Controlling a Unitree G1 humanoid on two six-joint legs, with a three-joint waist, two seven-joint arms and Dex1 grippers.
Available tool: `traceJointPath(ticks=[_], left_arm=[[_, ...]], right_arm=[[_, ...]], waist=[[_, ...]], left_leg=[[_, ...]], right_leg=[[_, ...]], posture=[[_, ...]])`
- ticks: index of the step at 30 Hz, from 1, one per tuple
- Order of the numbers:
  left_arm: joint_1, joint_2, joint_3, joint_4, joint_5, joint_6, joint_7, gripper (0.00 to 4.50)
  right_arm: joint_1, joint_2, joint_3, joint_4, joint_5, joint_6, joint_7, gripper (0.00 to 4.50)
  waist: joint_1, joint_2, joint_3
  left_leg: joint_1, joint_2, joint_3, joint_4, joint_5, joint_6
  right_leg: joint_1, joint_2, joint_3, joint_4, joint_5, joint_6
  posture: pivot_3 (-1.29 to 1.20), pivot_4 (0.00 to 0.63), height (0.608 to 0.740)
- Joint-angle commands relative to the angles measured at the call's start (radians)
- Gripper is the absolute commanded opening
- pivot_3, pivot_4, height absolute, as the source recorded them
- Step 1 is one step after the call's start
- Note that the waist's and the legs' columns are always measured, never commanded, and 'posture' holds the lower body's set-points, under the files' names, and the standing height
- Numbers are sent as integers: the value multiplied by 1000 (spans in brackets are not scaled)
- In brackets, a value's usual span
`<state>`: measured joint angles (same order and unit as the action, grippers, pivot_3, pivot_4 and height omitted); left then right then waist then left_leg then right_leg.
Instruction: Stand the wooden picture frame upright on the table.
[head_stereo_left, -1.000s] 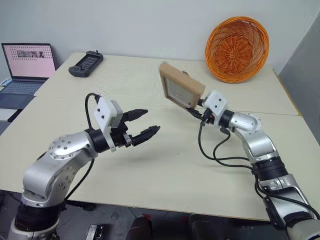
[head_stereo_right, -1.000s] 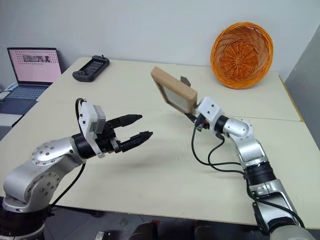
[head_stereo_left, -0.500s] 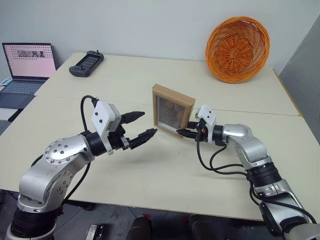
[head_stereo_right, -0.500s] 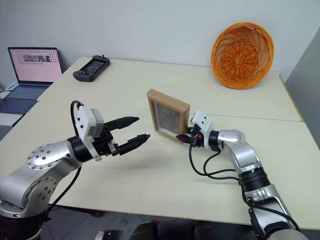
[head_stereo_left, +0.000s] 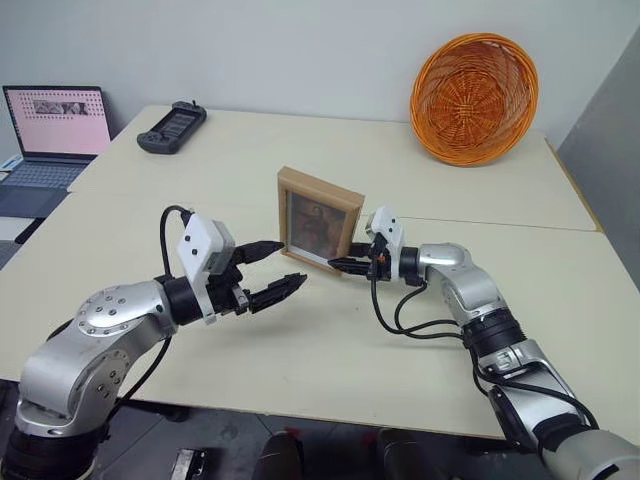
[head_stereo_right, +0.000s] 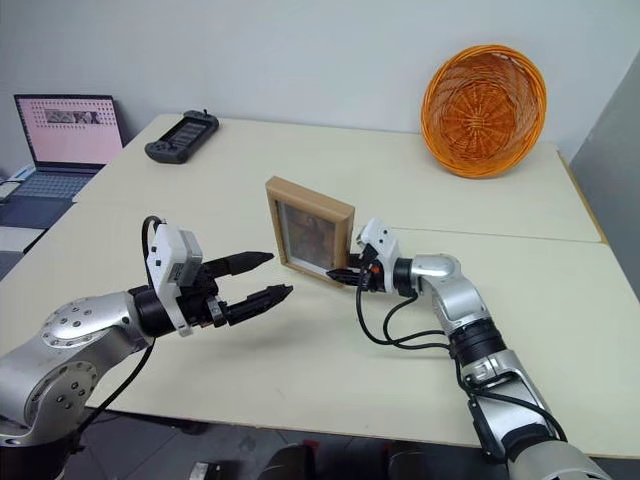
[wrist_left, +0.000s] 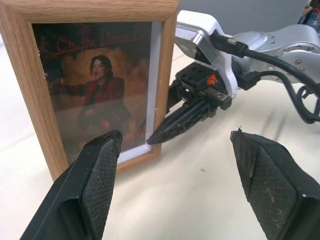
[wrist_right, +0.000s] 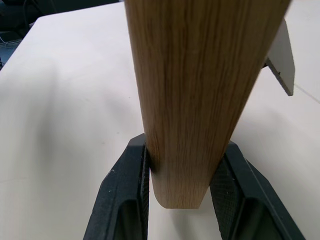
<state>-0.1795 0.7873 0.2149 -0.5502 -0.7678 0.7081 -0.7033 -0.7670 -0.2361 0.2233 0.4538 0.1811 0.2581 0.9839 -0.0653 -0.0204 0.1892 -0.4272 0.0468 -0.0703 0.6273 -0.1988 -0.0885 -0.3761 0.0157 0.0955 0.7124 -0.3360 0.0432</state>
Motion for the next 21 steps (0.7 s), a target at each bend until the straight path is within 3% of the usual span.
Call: traceJointPath(ticks=[1,13,21], left_arm=[[1,14,42,20,0,-7,-10,3731],[-5,9,27,12,19,-11,-8,3731],[-19,8,25,12,20,-7,-7,3731]], right_arm=[[-40,17,-10,54,-2,-53,19,1289],[-116,54,-35,355,-36,-128,-15,1289],[-186,73,-139,518,14,-25,-64,1289]], waist=[[0,0,0],[-9,0,0],[-15,0,0]], left_leg=[[0,0,0,0,0,0],[3,0,1,0,0,0],[9,0,1,-1,0,0]], right_leg=[[0,0,0,0,0,0],[3,0,0,0,0,0],[8,0,1,0,0,0]], posture=[[0,150,740],[0,150,740],[0,150,740]])
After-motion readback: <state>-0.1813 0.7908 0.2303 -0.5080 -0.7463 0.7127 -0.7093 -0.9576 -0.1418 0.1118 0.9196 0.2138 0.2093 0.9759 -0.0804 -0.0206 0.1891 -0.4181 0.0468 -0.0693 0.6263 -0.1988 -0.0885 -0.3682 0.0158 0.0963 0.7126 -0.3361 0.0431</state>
